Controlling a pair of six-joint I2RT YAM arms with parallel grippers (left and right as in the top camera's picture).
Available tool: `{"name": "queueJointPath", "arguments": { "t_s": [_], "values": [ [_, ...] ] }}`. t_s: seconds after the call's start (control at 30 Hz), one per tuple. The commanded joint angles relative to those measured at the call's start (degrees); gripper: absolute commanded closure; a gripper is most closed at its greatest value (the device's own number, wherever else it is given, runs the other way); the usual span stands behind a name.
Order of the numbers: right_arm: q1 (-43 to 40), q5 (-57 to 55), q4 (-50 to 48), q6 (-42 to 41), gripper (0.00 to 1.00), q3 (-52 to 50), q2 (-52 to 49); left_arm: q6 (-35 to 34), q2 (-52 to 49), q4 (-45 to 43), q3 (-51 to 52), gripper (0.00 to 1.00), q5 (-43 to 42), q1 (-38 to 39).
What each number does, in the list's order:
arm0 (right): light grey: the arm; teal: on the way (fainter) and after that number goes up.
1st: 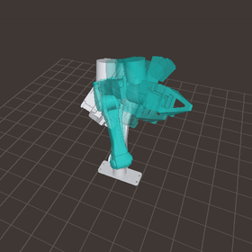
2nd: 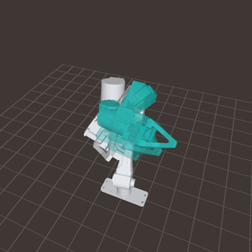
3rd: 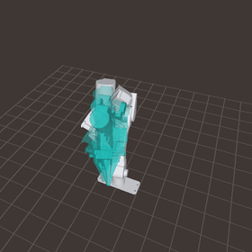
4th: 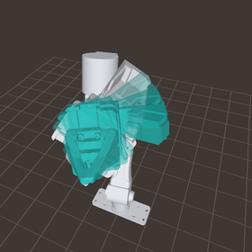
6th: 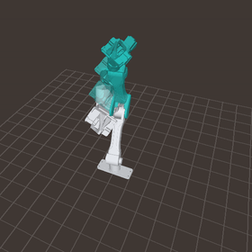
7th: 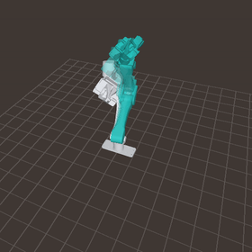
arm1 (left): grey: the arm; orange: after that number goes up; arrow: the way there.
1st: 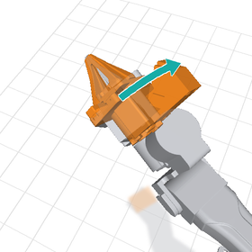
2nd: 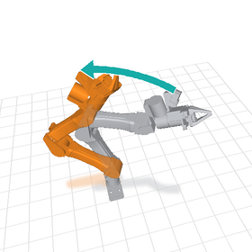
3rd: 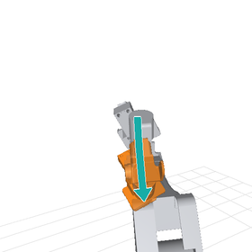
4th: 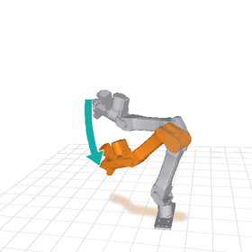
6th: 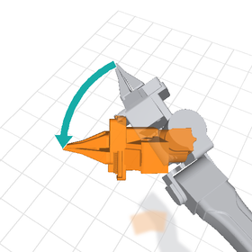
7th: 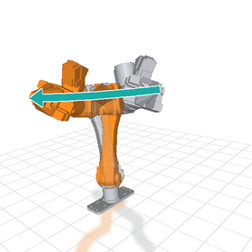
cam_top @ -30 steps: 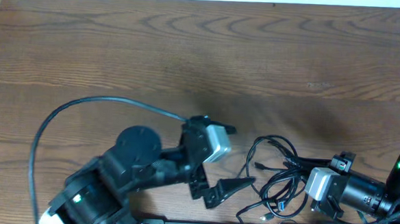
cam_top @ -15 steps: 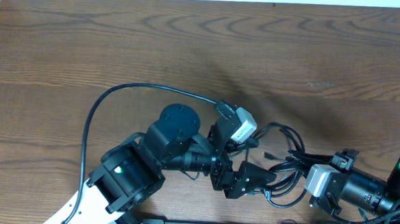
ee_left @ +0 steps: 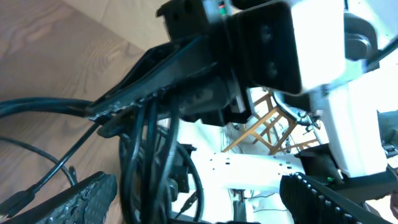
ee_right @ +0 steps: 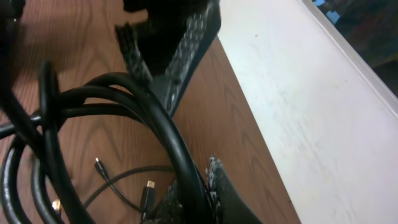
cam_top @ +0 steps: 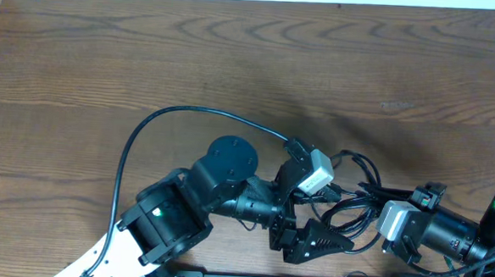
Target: Untangle cables
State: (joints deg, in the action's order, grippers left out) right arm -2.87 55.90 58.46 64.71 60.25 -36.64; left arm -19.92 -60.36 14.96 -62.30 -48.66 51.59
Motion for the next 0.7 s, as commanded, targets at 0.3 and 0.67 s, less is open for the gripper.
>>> {"name": "queueJointPath", "arguments": {
  "t_s": [0.3,0.67],
  "values": [
    [-0.02,5.18,0.04,0.09,0.95,0.33,0.26,-1.64,-5.49,-0.92,-0.94,0.38,3.91,2.51],
    [-0.04,5.07,1.20,0.09,0.94,0.33,0.26,-1.64,-5.44,-5.03,-0.94,0.93,4.37,3.41]
  ]
}}
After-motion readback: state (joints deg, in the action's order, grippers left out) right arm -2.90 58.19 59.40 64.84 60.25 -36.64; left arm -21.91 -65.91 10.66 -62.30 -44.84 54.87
